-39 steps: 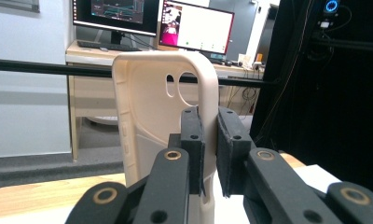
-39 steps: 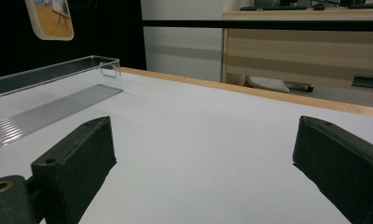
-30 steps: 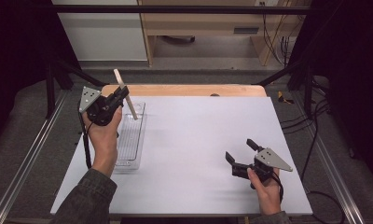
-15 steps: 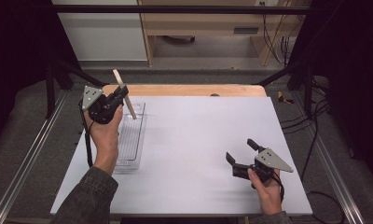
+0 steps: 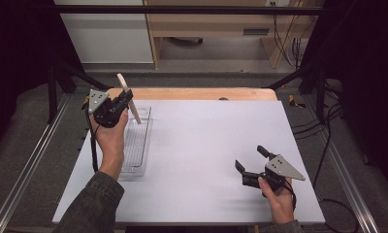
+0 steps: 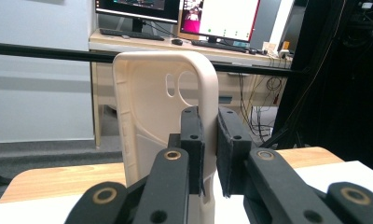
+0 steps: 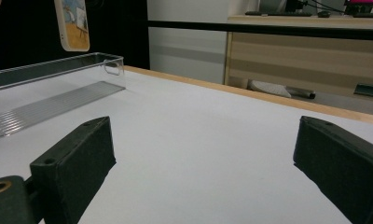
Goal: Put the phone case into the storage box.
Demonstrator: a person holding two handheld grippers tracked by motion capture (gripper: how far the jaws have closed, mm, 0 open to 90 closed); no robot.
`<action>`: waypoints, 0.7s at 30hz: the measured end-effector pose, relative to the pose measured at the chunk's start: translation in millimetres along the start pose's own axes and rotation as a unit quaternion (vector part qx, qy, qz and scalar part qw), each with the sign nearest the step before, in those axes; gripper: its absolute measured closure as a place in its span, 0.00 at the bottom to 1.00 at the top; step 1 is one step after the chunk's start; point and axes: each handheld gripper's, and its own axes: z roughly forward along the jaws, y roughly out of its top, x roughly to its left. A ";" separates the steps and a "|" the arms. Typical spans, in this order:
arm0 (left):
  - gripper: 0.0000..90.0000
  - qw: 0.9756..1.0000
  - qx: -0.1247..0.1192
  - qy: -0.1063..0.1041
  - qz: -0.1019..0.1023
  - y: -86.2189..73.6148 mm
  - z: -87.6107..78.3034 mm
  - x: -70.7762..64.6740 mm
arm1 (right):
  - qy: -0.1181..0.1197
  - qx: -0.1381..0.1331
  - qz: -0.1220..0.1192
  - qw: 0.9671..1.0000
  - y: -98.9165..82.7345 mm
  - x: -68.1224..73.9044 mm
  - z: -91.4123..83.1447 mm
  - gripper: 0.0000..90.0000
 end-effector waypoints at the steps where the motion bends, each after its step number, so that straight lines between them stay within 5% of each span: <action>1: 0.91 1.000 0.000 0.001 0.001 -0.6 0.8 0.2 | 0.001 0.000 0.000 1.000 -0.1 -0.2 -0.1 0.06; 21: 0.91 0.999 0.034 0.026 0.007 -27.3 28.4 12.1 | 0.013 0.011 -0.014 1.000 -2.8 3.7 2.7 0.05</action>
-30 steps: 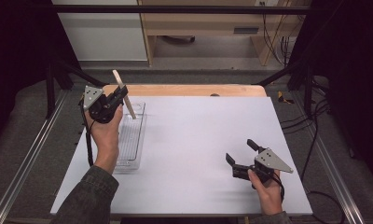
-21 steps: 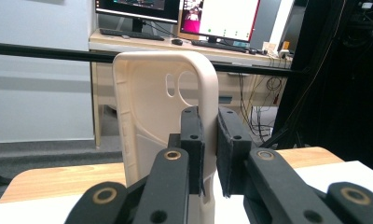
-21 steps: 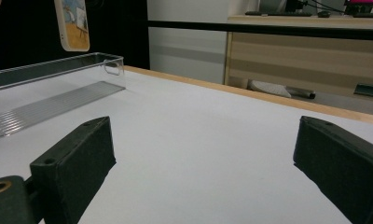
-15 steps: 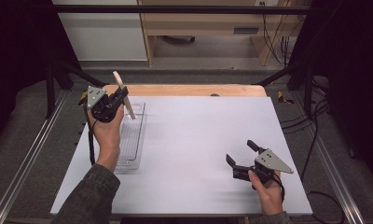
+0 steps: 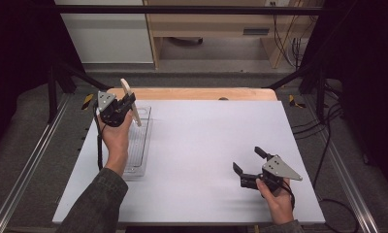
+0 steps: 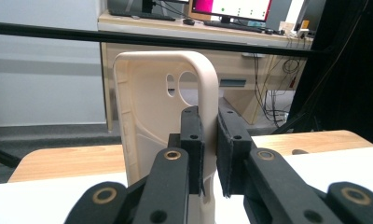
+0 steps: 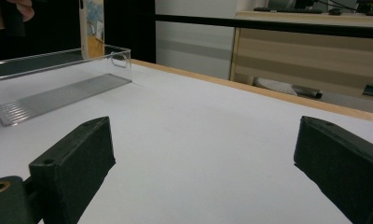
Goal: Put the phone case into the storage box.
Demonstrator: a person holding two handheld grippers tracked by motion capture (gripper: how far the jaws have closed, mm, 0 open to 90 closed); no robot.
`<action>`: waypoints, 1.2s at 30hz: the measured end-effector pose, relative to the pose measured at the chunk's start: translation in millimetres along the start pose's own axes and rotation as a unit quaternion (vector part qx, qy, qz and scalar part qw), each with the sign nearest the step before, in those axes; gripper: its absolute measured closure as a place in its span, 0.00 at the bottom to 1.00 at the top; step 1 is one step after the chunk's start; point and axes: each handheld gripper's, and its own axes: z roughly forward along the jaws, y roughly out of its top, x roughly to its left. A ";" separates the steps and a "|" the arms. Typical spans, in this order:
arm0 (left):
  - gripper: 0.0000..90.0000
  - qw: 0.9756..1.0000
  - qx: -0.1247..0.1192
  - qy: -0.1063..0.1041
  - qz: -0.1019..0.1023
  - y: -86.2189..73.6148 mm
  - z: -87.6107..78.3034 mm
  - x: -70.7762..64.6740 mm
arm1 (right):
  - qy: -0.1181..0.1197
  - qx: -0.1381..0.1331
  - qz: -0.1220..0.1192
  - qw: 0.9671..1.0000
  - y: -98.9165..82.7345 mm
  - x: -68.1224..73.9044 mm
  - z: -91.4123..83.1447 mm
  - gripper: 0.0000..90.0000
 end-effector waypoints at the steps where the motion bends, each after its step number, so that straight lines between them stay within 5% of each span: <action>1: 0.91 1.000 0.001 0.001 0.002 -0.9 1.2 0.1 | 0.000 0.001 0.000 1.000 -0.2 0.0 0.0 0.05; 36: 0.91 1.000 0.009 0.020 -0.001 -19.9 21.0 4.5 | 0.010 0.013 0.014 1.000 -4.2 -0.3 3.7 0.05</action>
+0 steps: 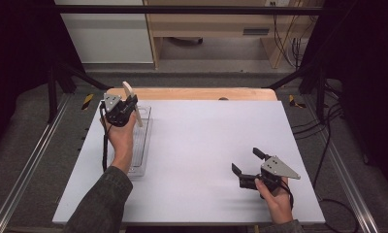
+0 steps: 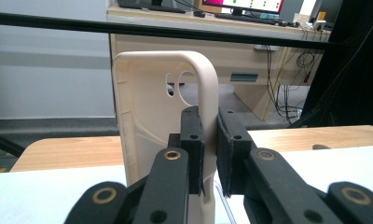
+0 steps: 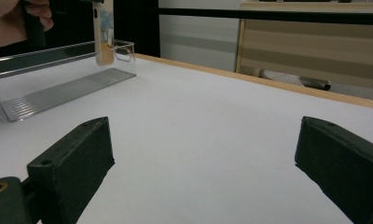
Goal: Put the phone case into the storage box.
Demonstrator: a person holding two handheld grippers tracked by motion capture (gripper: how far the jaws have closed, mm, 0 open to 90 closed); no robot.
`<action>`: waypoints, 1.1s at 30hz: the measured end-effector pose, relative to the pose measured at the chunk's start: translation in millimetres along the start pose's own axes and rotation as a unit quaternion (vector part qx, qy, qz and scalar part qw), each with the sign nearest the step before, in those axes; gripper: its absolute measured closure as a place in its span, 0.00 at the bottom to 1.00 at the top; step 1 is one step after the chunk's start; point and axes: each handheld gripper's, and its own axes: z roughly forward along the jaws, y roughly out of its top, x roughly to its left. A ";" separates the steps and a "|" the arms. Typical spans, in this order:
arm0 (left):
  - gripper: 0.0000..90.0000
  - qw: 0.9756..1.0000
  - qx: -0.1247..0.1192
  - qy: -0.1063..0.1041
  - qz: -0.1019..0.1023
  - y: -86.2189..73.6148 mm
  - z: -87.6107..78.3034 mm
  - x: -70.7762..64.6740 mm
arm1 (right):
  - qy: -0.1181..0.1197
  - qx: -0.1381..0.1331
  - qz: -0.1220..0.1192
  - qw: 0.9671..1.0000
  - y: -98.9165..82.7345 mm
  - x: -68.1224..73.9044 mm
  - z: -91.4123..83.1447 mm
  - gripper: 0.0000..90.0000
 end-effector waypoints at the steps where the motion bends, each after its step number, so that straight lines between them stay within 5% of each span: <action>1: 0.90 1.000 0.001 0.000 0.000 -0.6 0.7 0.1 | 0.000 0.000 0.001 1.000 -0.1 0.0 -0.1 0.05; 19: 0.90 1.000 0.001 0.004 0.005 -5.7 6.0 -0.1 | 0.003 0.006 -0.008 1.000 -1.3 2.4 0.2 0.05; 33: 0.90 1.000 0.008 0.002 -0.013 -12.9 9.7 2.6 | 0.004 0.007 -0.007 1.000 -1.6 3.2 0.5 0.05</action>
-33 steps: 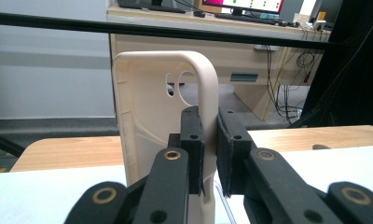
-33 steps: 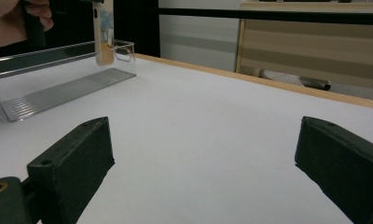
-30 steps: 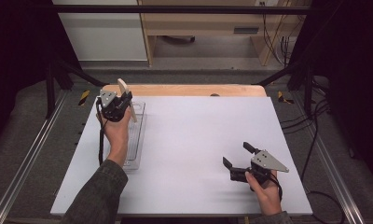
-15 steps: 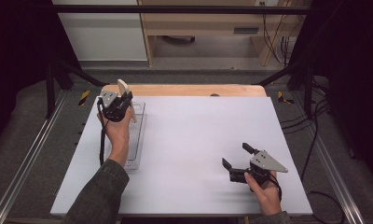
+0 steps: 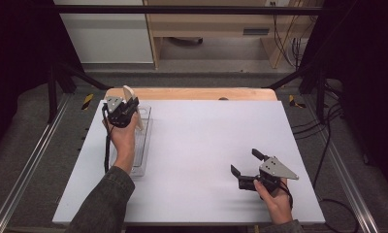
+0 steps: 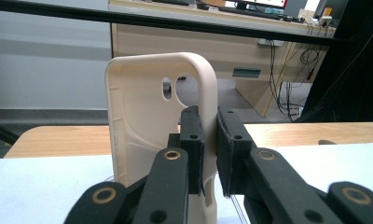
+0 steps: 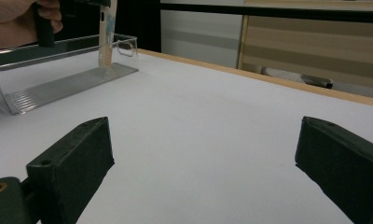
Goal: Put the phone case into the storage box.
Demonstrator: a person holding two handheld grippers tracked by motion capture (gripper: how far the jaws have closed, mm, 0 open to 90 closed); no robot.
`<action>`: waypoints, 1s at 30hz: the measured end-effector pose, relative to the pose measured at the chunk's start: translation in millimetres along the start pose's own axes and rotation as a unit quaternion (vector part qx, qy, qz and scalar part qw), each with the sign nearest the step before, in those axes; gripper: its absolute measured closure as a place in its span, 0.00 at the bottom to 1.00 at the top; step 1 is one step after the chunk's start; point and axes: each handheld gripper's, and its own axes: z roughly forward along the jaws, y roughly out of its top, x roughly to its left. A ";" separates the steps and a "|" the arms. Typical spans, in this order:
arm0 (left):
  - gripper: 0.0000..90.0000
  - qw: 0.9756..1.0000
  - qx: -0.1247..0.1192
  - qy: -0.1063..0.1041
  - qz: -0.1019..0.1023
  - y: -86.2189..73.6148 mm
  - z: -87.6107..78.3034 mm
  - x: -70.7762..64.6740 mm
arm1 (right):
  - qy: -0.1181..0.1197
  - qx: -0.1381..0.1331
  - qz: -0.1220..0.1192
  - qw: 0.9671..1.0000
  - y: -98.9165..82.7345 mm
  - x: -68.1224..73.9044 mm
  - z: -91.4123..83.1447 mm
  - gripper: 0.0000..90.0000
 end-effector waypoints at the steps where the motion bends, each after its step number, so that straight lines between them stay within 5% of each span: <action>1: 0.90 1.000 0.000 0.000 -0.001 0.0 0.2 -0.1 | 0.000 0.000 0.000 1.000 0.0 0.1 0.1 0.05; 30: 0.87 1.000 0.011 -0.006 -0.001 -1.2 17.3 -8.2 | 0.000 0.004 0.004 1.000 -1.1 -0.5 1.5 0.04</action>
